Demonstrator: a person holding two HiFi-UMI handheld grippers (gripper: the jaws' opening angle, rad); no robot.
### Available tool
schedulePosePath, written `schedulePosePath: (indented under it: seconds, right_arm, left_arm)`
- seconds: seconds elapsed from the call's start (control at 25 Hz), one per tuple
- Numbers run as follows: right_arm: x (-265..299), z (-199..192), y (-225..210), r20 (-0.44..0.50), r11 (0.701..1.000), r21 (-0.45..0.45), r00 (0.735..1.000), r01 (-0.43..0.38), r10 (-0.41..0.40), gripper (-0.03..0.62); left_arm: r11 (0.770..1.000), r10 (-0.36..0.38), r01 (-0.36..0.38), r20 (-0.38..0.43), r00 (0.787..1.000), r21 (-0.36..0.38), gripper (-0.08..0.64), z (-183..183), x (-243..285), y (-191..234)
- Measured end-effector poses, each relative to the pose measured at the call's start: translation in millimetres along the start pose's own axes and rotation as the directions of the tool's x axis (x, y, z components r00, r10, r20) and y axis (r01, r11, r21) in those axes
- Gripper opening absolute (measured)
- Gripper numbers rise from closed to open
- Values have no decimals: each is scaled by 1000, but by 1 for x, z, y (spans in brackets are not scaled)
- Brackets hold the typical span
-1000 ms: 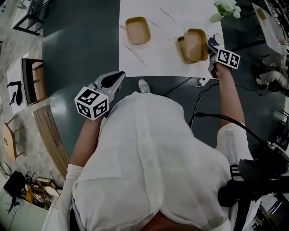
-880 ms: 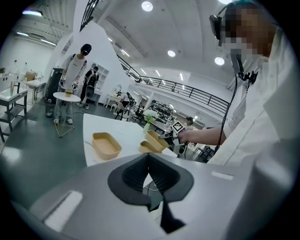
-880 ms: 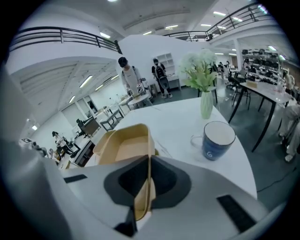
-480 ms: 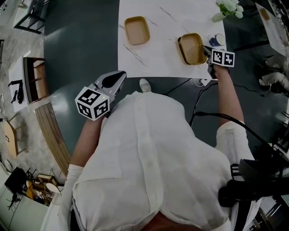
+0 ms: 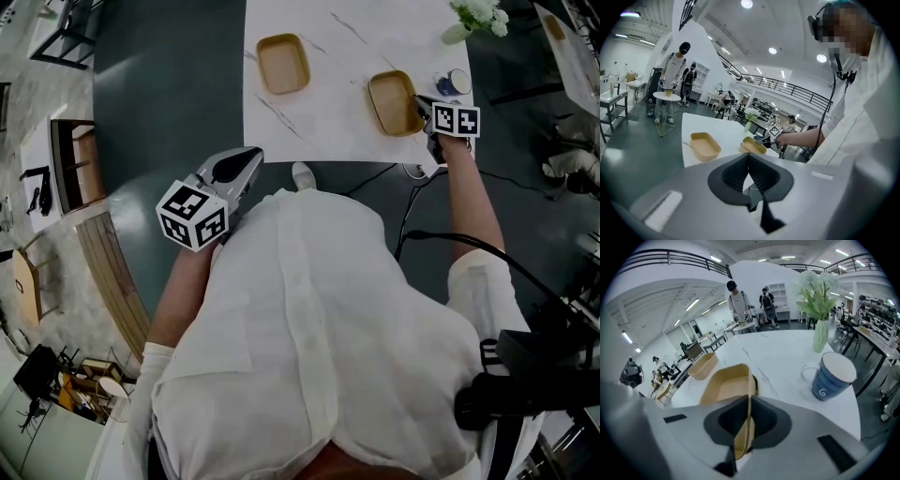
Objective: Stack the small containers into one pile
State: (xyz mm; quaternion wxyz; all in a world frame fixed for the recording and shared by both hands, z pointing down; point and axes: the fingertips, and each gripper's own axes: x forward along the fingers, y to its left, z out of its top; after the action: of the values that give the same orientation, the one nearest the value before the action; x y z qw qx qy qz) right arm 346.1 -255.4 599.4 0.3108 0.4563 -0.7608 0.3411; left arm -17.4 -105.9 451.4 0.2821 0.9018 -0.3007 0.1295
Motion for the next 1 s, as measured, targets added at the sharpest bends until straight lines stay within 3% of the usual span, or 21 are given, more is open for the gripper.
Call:
schedulePosePath:
  seconds: [0.52,1.0]
  right_arm:
    - [-1,-1,-4,16,997,-62,999,43,-42,26]
    - [-10,54,78,137,993,-109,988,-50,65,26]
  left_arm:
    - [1000,8,-8,-6,1000,10,8,0,1,-3]
    - [998,61,-60,36,998,-22,8,-7,-21,6]
